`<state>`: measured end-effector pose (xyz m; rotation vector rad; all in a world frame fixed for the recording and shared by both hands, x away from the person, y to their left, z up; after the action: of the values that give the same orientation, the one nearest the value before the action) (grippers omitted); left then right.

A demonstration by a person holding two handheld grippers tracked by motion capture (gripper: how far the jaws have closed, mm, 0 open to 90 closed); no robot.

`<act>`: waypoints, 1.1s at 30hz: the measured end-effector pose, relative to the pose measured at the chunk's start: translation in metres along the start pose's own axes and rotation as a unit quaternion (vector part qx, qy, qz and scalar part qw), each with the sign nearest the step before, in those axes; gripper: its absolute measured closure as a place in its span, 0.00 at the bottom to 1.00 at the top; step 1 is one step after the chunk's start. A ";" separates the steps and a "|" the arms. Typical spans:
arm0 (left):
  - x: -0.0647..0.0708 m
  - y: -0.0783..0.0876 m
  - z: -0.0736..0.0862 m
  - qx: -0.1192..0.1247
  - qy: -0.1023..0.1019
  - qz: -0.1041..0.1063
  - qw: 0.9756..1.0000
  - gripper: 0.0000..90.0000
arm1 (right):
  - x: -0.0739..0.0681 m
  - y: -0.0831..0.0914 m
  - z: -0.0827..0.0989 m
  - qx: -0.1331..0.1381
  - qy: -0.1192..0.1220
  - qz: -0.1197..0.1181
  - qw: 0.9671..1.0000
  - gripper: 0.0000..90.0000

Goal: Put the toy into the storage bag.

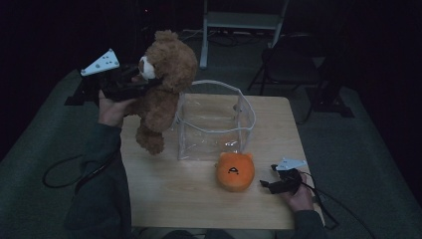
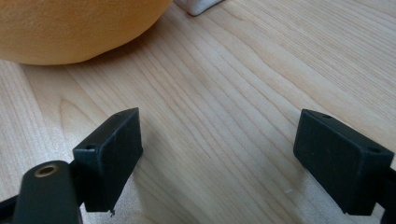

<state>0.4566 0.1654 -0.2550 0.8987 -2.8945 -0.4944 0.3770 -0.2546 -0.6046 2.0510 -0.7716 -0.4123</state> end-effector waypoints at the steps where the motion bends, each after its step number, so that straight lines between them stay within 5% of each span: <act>1: 0.000 0.000 -0.001 0.000 -0.001 0.000 1.000 0.50 | 0.000 0.000 0.000 0.000 0.000 0.000 1.000 0.16; 33: 0.001 -0.020 -0.025 0.003 -0.003 0.015 1.000 0.50 | 0.000 0.000 0.000 0.000 0.000 0.000 1.000 0.16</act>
<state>0.4711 0.1420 -0.2378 0.8544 -2.9118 -0.4866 0.3768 -0.2546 -0.6046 2.0507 -0.7719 -0.4133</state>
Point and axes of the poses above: each handheld gripper's, and its own axes: y roughly backward along the jaws, z roughly out of its underside, x roughly to its right, the point moved 8 cm from there along -y, roughly forward along the jaws, and after that the axes turned 13 degrees about -x, right-handed, at the moved point
